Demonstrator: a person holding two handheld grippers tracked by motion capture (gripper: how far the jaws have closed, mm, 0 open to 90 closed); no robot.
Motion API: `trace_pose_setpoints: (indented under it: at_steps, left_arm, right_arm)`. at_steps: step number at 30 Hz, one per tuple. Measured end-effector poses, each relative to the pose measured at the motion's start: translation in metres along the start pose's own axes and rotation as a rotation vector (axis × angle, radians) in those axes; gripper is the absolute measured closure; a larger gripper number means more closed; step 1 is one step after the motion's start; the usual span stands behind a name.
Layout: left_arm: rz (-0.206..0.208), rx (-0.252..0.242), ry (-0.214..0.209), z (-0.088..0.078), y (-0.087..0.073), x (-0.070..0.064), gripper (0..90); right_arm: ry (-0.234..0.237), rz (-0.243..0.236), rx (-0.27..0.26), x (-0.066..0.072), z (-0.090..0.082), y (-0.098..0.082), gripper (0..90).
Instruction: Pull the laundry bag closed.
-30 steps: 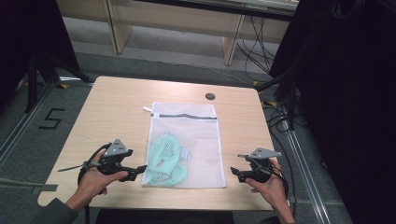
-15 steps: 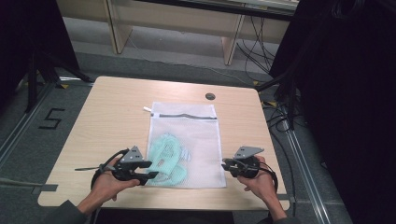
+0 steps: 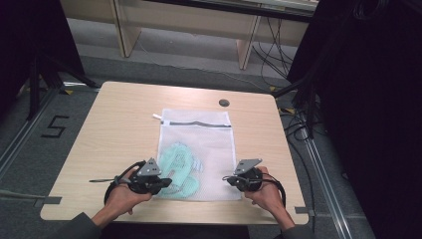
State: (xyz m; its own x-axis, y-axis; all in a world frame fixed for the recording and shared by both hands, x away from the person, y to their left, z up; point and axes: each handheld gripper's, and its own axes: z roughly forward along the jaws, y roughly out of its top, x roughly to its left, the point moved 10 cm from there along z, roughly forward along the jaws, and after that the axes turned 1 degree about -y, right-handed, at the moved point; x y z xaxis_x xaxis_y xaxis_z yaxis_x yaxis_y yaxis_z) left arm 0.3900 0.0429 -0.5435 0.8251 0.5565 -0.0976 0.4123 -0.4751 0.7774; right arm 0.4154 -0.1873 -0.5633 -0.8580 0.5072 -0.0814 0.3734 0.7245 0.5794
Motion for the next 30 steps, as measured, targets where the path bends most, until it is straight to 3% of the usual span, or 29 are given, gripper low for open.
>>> trace_pose_setpoints:
  at_steps: [7, 10, 18, 19, 20, 21, 22, 25, 26, 27, 28, 30]
  left_arm:
    - [0.014, 0.041, 0.009, 0.005, -0.005, 0.007, 89.7]
    - [-0.011, 0.055, 0.032, 0.008, -0.008, 0.014, 89.7]
    - [-0.025, 0.095, 0.043, 0.023, -0.014, 0.029, 89.8]
    - [0.001, 0.099, 0.051, 0.024, -0.013, 0.033, 89.8]
    - [0.001, 0.099, 0.051, 0.024, -0.013, 0.033, 89.7]
    - [-0.026, 0.096, 0.049, 0.025, -0.013, 0.033, 89.7]
    - [-0.01, 0.099, 0.055, 0.025, -0.013, 0.036, 89.7]
    - [-0.033, 0.103, 0.064, 0.026, -0.013, 0.046, 89.7]
    - [-0.033, 0.103, 0.074, 0.026, -0.013, 0.049, 89.7]
    - [-0.041, 0.104, 0.071, 0.027, -0.013, 0.051, 89.7]
    - [-0.041, 0.104, 0.071, 0.027, -0.013, 0.051, 89.7]
    - [-0.023, 0.111, 0.092, 0.027, -0.011, 0.058, 89.7]
  right_arm:
    - [0.001, -0.037, 0.048, -0.001, 0.009, -0.003, 90.0]
    - [0.002, -0.052, 0.082, 0.002, 0.012, -0.006, 90.0]
    - [0.01, -0.059, 0.09, 0.005, 0.011, -0.006, 90.0]
    - [0.011, -0.066, 0.09, 0.006, 0.012, -0.006, 90.0]
    - [0.011, -0.066, 0.09, 0.006, 0.012, -0.006, 90.0]
    - [0.01, -0.06, 0.093, 0.007, 0.011, -0.006, 90.0]
    - [0.011, -0.069, 0.093, 0.008, 0.012, -0.006, 90.0]
    - [0.022, -0.074, 0.098, 0.014, 0.012, -0.005, 90.0]
    - [0.033, -0.116, 0.104, 0.013, 0.012, -0.004, 90.0]
    - [0.034, -0.086, 0.111, 0.018, 0.011, -0.005, 90.0]
    - [0.034, -0.086, 0.111, 0.018, 0.011, -0.005, 90.0]
    - [0.042, -0.125, 0.108, 0.023, 0.013, -0.001, 90.0]
